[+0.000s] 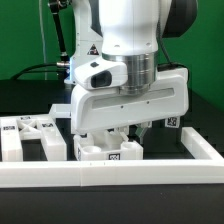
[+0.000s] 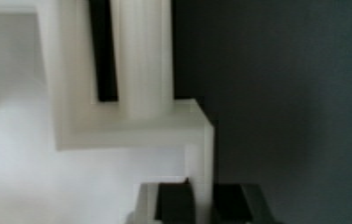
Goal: Assemble chair
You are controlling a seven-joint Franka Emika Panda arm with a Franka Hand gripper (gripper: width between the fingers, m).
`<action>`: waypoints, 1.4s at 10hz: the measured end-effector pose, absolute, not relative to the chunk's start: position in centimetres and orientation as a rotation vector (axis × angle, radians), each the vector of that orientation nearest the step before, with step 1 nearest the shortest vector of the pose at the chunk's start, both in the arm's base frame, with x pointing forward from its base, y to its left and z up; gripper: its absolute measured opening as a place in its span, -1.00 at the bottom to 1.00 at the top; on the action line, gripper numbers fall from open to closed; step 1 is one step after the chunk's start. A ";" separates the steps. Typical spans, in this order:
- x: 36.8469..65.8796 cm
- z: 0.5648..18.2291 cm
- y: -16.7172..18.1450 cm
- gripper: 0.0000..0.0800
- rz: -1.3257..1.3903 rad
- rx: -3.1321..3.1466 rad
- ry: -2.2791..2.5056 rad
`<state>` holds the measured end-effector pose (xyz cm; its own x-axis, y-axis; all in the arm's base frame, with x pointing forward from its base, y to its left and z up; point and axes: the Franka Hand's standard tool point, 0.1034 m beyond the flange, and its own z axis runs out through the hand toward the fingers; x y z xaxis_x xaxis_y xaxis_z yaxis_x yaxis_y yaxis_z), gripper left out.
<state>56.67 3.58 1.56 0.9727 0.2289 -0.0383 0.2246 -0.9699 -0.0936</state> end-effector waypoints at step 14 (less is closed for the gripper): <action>59.5 1.5 9.7 -0.91 0.017 -3.050 -0.134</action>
Offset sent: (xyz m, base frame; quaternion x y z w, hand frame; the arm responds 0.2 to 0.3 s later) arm 0.0000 0.0000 0.0000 0.0000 0.0000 0.0000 1.0000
